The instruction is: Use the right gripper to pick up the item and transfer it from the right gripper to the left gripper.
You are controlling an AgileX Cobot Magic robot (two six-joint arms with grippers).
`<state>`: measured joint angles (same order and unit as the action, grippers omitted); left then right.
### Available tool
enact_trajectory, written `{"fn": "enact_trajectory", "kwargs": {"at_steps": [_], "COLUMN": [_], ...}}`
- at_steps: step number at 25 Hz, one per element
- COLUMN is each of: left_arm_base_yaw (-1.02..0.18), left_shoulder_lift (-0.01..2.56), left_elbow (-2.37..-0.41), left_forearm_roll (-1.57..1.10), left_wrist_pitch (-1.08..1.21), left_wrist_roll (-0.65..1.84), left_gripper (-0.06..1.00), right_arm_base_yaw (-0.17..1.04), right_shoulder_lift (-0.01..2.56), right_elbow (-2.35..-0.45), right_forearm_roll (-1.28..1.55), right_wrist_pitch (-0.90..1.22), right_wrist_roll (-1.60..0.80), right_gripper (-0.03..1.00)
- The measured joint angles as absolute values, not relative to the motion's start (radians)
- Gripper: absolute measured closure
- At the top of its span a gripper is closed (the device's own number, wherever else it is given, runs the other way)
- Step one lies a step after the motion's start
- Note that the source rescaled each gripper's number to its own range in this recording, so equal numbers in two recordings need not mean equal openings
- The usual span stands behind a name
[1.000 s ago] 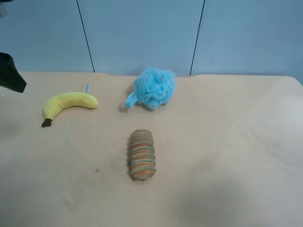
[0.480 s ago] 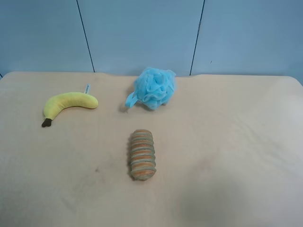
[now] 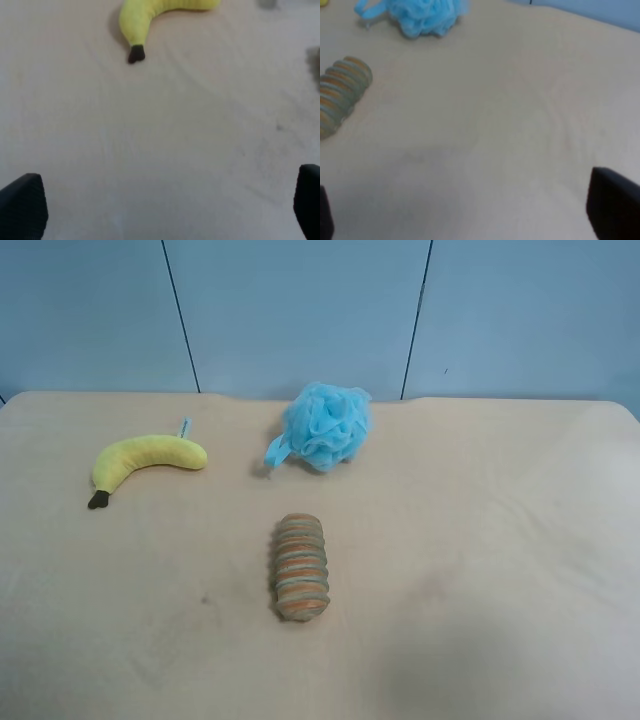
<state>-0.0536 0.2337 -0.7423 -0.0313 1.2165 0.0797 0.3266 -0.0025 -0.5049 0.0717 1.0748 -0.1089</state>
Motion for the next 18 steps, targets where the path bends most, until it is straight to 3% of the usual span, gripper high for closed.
{"fn": "enact_trajectory", "kwargs": {"at_steps": [8,18], "left_arm_base_yaw": [-0.054,-0.054], "left_shoulder_lift": [0.005,-0.003], "left_elbow": [-0.646,-0.544], "left_forearm_roll": [0.000,-0.038], "left_wrist_pitch": [1.220,1.149], "left_wrist_roll": [0.054,0.023], "left_gripper": [-0.06,-0.06], "right_arm_base_yaw": [0.327,0.326], "right_shoulder_lift": [-0.002,-0.002], "right_elbow": [-0.505,-0.505], "right_forearm_roll": [0.072,0.072], "right_wrist_pitch": [1.075,1.075], "right_wrist_roll": [-0.109,-0.109], "right_gripper": [-0.03,-0.03]}}
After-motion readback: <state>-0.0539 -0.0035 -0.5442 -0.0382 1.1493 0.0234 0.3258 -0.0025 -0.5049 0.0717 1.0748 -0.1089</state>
